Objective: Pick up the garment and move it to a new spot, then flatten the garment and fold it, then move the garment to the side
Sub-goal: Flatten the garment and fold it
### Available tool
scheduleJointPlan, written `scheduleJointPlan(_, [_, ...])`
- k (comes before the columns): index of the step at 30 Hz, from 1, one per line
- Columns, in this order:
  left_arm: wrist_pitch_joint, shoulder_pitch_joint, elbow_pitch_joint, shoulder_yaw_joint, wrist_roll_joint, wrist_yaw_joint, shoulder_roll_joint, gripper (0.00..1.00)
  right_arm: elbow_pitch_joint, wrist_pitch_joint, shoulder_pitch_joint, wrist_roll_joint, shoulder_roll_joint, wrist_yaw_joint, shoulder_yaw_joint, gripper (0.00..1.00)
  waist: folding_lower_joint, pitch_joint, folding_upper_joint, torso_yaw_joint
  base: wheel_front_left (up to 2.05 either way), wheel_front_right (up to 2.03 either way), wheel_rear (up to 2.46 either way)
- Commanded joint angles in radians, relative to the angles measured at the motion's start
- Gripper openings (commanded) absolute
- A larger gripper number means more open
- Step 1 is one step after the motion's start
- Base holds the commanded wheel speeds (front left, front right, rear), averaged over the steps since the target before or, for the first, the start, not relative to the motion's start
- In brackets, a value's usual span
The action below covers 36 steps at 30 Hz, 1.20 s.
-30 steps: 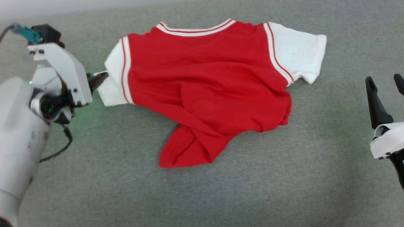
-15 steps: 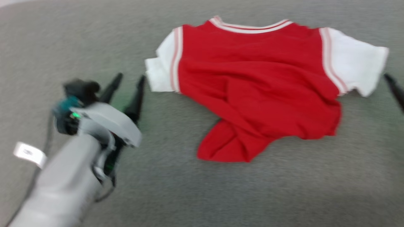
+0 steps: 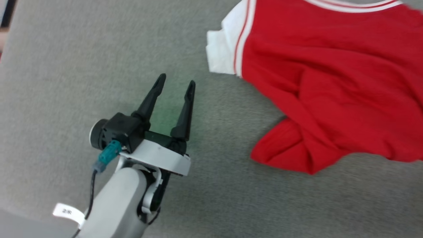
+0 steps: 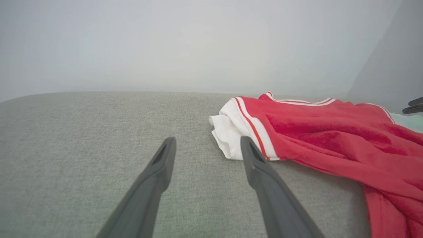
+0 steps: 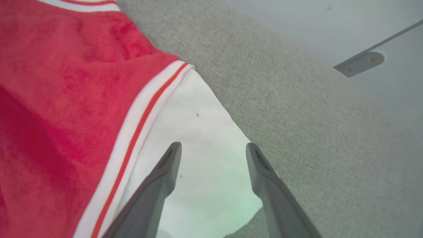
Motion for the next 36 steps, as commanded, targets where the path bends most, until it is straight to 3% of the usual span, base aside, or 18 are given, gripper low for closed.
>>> scheduleJointPlan(1, [0.0, 0.019, -0.016, 0.021, 0.025, -0.019, -0.023, 1.0, 0.008, 0.001, -0.033, 0.013, -0.015, -0.002, 0.025, 1.0, 0.0, 0.091, -0.0001, 0.09, 0.0, 0.0, 0.0])
scheduleJointPlan(11, [0.0, 0.054, -0.039, 0.117, 0.129, -0.108, -0.097, 1.0, 0.086, 0.037, -0.117, 0.032, -0.028, -0.002, 0.187, 1.0, 0.0, 0.129, -0.0001, 0.102, 0.0, 0.0, 0.0])
scheduleJointPlan(12, [0.0, 0.055, -0.036, 0.127, 0.131, -0.117, -0.101, 1.0, 0.092, 0.046, -0.119, 0.041, -0.021, -0.002, 0.203, 0.93, 0.0, 0.13, -0.0001, 0.098, 0.0, 0.0, 0.0])
scheduleJointPlan(13, [0.0, 0.053, -0.033, 0.139, 0.133, -0.128, -0.103, 1.0, 0.098, 0.053, -0.124, 0.051, -0.015, -0.002, 0.219, 0.48, 0.0, 0.131, -0.0001, 0.093, 0.0, 0.0, 0.0])
scheduleJointPlan(14, [0.0, 0.047, -0.029, 0.147, 0.139, -0.14, -0.1, 1.0, 0.1, 0.059, -0.128, 0.054, -0.012, -0.002, 0.236, 0.28, 0.0, 0.131, -0.0001, 0.087, 0.0, 0.0, 0.0])
scheduleJointPlan(15, [0.0, 0.038, -0.026, 0.152, 0.146, -0.151, -0.096, 1.0, 0.102, 0.062, -0.134, 0.057, -0.013, -0.002, 0.249, 0.0, 0.0, 0.13, -0.0001, 0.082, 0.0, 0.0, 0.0])
scheduleJointPlan(21, [0.023, -0.103, 0.003, 0.146, 0.173, -0.21, -0.028, 1.0, 0.1, 0.086, -0.183, 0.09, -0.033, -0.002, 0.306, 0.0, 0.0, 0.135, -0.0001, 0.039, 0.0, 0.0, 0.0])
scheduleJointPlan(27, [0.223, -0.39, 0.091, 0.06, 0.117, -0.241, 0.058, 1.0, 0.087, 0.073, -0.249, 0.106, -0.018, -0.002, 0.347, 0.0, 0.0, 0.158, -0.0001, -0.008, 0.0, 0.0, 0.0])
scheduleJointPlan(36, [0.595, -0.792, 0.306, -0.254, -0.341, -0.243, 0.128, 1.0, 0.074, 0.052, -0.351, 0.113, 0.014, -0.003, 0.417, 0.0, 0.0, 0.211, -0.0001, -0.07, 0.0, 0.0, 0.0])
